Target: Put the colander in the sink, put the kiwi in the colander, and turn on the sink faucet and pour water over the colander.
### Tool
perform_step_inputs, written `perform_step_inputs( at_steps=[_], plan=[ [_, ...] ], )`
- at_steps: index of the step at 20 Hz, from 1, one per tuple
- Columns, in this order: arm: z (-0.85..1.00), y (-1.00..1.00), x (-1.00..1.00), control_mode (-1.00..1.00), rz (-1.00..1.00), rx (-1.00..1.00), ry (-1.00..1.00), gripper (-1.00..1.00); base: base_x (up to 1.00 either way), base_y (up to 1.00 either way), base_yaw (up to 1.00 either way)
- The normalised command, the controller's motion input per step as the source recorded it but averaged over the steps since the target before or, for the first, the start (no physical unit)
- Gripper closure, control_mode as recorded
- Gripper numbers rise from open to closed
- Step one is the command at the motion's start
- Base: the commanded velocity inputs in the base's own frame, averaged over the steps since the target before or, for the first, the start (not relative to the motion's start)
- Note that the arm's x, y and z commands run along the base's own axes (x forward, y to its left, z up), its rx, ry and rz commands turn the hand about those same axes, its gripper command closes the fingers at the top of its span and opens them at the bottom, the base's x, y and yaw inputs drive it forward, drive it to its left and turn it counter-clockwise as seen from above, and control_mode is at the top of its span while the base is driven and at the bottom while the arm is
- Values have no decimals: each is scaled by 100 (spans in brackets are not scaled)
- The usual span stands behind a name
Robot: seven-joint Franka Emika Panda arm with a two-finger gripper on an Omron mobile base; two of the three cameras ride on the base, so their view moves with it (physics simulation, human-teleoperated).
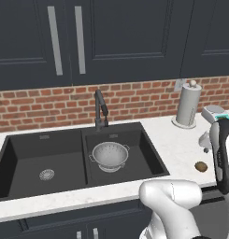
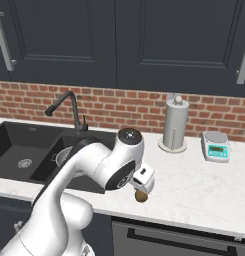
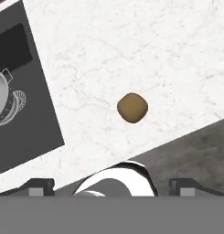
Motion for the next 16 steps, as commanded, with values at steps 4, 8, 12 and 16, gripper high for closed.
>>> perform_step_inputs(
  at_steps=[4, 8, 12, 16],
  plan=[
    [-31, -37, 2, -100, 30, -2, 0, -100, 0, 0, 0],
    [-38, -22, 3, -100, 25, -6, 0, -100, 0, 0, 0],
    [-42, -12, 14, -100, 20, -9, 0, -100, 0, 0, 0],
    [-36, -8, 15, -100, 14, -5, 0, -100, 0, 0, 0]
  ],
)
